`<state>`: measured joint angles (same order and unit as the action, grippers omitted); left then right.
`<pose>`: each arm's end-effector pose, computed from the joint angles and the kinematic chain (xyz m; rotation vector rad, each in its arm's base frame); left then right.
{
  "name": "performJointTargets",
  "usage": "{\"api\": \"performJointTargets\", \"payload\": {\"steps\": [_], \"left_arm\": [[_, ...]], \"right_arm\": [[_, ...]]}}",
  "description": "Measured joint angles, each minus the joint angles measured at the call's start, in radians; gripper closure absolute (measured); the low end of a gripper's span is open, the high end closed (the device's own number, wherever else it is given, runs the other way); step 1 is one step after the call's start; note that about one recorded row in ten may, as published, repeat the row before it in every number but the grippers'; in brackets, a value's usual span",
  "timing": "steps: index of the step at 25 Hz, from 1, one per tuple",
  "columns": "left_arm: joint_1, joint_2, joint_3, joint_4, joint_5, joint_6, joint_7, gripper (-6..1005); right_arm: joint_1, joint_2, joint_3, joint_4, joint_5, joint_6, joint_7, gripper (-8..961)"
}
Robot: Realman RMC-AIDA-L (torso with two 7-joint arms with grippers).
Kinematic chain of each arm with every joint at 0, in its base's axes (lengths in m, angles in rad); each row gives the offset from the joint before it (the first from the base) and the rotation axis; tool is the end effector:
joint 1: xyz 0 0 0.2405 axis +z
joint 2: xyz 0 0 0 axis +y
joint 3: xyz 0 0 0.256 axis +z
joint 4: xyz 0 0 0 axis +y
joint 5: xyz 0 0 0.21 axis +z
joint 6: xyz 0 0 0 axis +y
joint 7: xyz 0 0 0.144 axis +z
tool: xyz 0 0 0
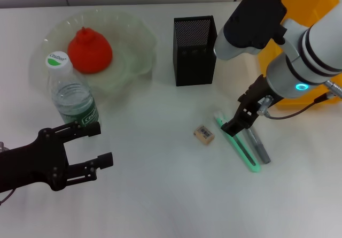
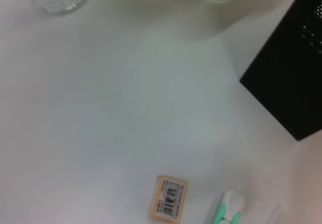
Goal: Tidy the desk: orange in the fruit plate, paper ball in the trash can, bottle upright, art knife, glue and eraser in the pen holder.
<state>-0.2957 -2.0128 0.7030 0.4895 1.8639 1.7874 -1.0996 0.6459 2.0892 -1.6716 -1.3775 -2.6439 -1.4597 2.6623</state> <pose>-0.3149 0.2360 0.0099 -2.6868 -0.5993 -0.9510 0.1443 0.3464 -0.0453 -2.6335 0.6436 -0.6173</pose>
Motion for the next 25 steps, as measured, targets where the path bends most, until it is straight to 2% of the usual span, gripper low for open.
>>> {"api": "performJointTargets", "payload": {"steps": [1, 6, 18, 25], "left_arm": [[0.000, -0.002, 0.000, 0.000, 0.000, -0.004, 0.000, 214], [0.002, -0.002, -0.002, 0.000, 0.000, -0.010, 0.000, 214], [0.002, -0.004, 0.001, 0.000, 0.000, -0.023, -0.001, 215], [0.005, -0.004, -0.001, -0.003, 0.000, -0.023, 0.004, 215]], "right_arm": [[0.004, 0.000, -0.004, 0.010, 0.004, 0.006, 0.001, 116], [0.014, 0.000, -0.006, 0.043, 0.004, 0.021, 0.017, 309], [0.018, 0.000, -0.020, 0.082, 0.004, 0.059, 0.040, 502], [0.026, 0.001, -0.060, 0.115, 0.005, 0.097, 0.053, 500]]}}
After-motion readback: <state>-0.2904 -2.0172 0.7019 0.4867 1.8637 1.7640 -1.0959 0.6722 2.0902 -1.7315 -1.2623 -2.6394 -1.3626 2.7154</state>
